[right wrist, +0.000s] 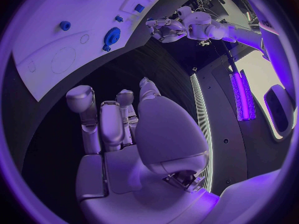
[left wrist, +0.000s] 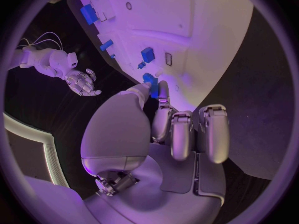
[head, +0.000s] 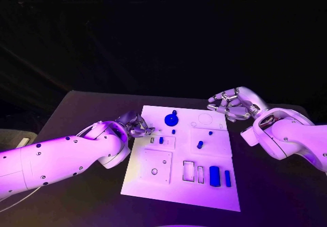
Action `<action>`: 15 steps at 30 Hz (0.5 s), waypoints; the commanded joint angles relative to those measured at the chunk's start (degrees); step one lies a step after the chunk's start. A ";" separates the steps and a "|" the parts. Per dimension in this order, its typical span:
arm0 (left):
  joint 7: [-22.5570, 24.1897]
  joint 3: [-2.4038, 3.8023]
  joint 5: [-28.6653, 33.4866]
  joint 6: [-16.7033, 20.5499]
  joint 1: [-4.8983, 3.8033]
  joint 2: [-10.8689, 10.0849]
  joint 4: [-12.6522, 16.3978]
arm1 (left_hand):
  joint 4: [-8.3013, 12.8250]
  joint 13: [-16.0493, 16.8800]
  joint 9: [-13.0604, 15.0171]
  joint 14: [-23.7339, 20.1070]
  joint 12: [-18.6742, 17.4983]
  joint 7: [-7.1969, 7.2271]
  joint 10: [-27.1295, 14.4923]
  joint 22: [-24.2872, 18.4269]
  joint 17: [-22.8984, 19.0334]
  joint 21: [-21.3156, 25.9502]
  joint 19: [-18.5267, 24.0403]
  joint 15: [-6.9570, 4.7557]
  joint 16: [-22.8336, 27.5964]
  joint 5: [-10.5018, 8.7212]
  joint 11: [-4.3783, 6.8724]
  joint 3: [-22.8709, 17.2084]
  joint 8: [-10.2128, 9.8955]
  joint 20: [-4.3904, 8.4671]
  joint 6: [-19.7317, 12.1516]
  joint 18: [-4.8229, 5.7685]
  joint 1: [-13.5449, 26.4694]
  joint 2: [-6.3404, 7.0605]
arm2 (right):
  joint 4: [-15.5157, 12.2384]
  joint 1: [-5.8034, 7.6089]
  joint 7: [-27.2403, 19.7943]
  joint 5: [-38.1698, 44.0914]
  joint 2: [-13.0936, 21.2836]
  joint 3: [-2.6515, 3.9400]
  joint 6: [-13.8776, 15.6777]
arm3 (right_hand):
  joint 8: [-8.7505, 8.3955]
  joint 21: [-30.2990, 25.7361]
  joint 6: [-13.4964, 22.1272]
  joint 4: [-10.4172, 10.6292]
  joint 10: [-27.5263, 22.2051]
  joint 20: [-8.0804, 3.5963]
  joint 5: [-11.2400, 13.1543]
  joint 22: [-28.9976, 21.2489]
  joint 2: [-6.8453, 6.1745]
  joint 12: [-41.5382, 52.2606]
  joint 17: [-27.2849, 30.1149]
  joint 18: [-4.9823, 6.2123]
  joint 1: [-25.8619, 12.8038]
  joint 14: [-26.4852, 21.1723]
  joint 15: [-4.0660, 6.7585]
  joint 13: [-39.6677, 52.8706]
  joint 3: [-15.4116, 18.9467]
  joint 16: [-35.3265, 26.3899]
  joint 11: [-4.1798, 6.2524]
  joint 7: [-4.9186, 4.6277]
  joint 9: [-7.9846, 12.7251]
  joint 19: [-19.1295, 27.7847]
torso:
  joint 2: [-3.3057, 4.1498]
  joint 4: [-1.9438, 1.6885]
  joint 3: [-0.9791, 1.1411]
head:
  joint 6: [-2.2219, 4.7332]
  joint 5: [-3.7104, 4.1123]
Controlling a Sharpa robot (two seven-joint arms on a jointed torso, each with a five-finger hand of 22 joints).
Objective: Assemble the parts on the task board
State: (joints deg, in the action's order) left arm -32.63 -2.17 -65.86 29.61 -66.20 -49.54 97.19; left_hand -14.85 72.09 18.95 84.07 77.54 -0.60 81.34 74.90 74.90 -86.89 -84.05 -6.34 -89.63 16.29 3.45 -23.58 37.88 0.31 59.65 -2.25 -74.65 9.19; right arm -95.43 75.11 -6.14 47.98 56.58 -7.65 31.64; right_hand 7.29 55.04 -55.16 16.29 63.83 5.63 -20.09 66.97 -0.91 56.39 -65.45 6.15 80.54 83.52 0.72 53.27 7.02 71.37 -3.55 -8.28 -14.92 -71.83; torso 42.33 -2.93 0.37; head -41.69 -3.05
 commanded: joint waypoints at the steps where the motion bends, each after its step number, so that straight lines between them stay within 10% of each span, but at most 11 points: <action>1: 4.92 -0.12 -3.10 3.74 0.03 -0.04 -0.07 | 1.57 -0.07 0.04 5.93 -0.18 0.42 -0.07 10.93 15.10 0.24 -3.53 -0.09 -0.37 0.10 0.12 -1.80 0.25 0.29 0.13 1.02 -1.63 -1.18 | -0.06 -0.04 -0.47 0.18 0.01 0.00 -0.41 | 0.25 -0.20 0.56 0.07 -0.52 -0.13 -0.31 -0.05 0.31 0.25 0.06 1.18 -0.24 0.00 0.00 -0.08 0.40 -0.38 0.05 0.02 -0.08 -0.30 | 0.01 0.01 -0.02 | 0.13 -0.08; 15: 11.72 -1.01 -18.50 8.26 0.40 2.39 -5.56 | 1.47 -0.31 0.01 5.93 -0.37 0.38 -0.17 11.12 15.10 0.09 -3.64 -0.05 -0.37 0.04 0.07 -1.87 0.26 0.27 0.09 1.07 -1.62 -0.95 | 0.10 -0.06 -0.53 0.17 -0.06 0.00 -0.43 | 0.25 -0.20 0.56 0.07 -0.52 -0.13 -0.31 -0.05 0.31 0.25 0.06 1.18 -0.24 0.00 0.00 -0.08 0.40 -0.38 0.05 0.02 -0.08 -0.30 | 0.04 0.01 -0.05 | 0.54 -0.19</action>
State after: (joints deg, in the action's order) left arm -24.60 -3.19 -78.18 35.42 -65.83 -47.49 92.13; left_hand -14.84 71.79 18.94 84.07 77.54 -0.59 81.34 74.90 74.90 -86.89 -84.05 -6.33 -89.63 16.08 3.45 -23.58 37.74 0.31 59.68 -2.25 -74.71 9.12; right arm -95.33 75.09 -6.14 47.96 56.56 -7.65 31.64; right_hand 7.29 55.04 -55.15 16.29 63.83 5.63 -20.09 66.97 -0.91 56.39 -65.45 6.16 80.54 83.52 0.72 53.27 7.02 71.37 -3.55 -8.28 -14.92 -71.83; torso 42.37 -2.92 0.31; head -41.20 -3.19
